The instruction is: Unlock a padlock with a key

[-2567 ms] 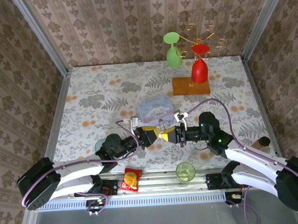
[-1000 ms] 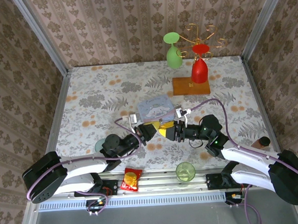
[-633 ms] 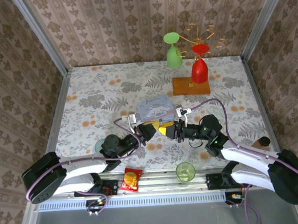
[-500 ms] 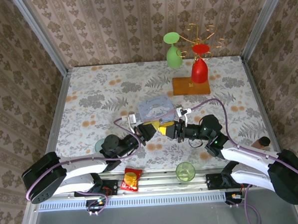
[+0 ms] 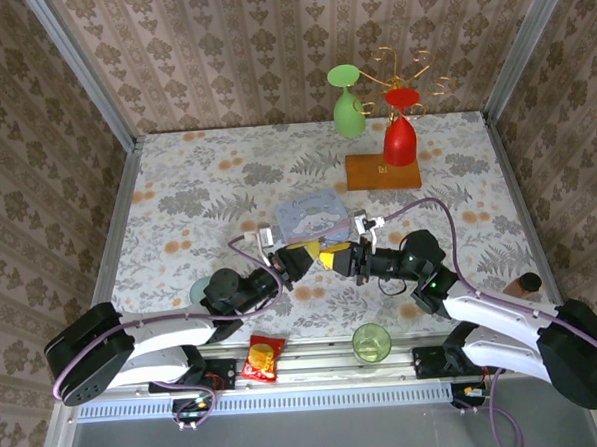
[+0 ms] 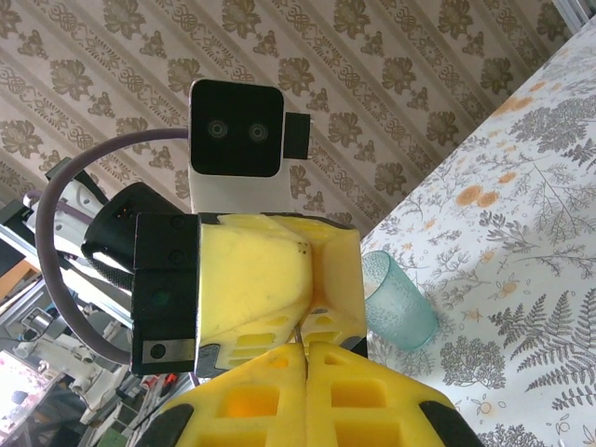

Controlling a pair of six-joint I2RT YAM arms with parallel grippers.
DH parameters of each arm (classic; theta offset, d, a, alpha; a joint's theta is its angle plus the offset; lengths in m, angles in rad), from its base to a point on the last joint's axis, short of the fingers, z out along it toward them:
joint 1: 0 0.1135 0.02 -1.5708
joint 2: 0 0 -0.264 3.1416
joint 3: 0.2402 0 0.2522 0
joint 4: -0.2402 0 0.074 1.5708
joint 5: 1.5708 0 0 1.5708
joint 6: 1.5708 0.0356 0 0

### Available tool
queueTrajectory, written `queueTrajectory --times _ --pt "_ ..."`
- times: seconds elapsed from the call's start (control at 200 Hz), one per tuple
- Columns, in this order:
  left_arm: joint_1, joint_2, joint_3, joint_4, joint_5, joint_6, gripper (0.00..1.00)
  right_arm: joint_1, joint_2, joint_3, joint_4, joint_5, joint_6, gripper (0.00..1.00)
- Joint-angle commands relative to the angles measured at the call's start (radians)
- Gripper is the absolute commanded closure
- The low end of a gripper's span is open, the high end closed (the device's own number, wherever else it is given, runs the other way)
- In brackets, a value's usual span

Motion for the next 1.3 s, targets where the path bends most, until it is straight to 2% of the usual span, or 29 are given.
queueTrajectory --times 0.0,0.035,0.14,0.205,0.405,0.53,0.575,0.635,0.665,0.76,0.97,1.145,1.295 --pt "0.001 0.0 0.01 0.015 -0.033 0.006 0.77 0.008 -0.035 -0.01 -0.024 -0.01 -0.039 1.0" --pt "0.004 -0.004 0.006 -0.006 -0.042 -0.008 0.67 0.009 -0.042 -0.006 -0.044 -0.012 -0.047 1.0" --pt "0.008 -0.001 0.007 -0.023 -0.019 -0.014 0.68 0.007 -0.06 -0.009 -0.075 -0.007 -0.054 1.0" --pt "0.008 0.007 0.019 -0.036 0.003 -0.015 0.73 0.007 -0.068 -0.011 -0.084 -0.004 -0.057 1.0" --pt "0.007 0.034 0.023 -0.011 0.021 -0.029 1.0 0.006 -0.068 -0.007 -0.109 -0.001 -0.063 1.0" --pt "0.007 0.03 0.024 -0.007 0.031 -0.026 1.0 0.005 -0.071 -0.01 -0.112 0.017 -0.062 1.0" --pt "0.006 0.028 0.024 -0.004 0.03 -0.027 1.0 0.004 -0.073 -0.011 -0.112 0.025 -0.059 0.89" --pt "0.007 0.021 0.022 -0.004 0.02 -0.031 1.0 0.005 -0.072 -0.015 -0.105 0.035 -0.05 0.53" --pt "0.007 0.018 0.02 -0.004 0.01 -0.034 1.0 0.004 -0.07 -0.016 -0.092 0.031 -0.044 0.48" --pt "0.007 0.008 0.011 0.004 -0.01 -0.034 1.0 0.005 -0.052 -0.022 -0.033 0.005 -0.018 0.42" --pt "0.005 0.005 0.017 0.017 -0.014 -0.035 1.0 0.019 -0.029 -0.012 -0.016 -0.007 -0.022 0.44" --pt "0.002 -0.004 0.017 0.029 -0.02 -0.035 1.0 0.026 -0.001 -0.009 0.012 -0.011 -0.019 0.53" --pt "0.002 -0.007 0.018 0.026 -0.022 -0.035 1.0 0.027 0.009 -0.012 0.027 -0.011 -0.017 0.66"
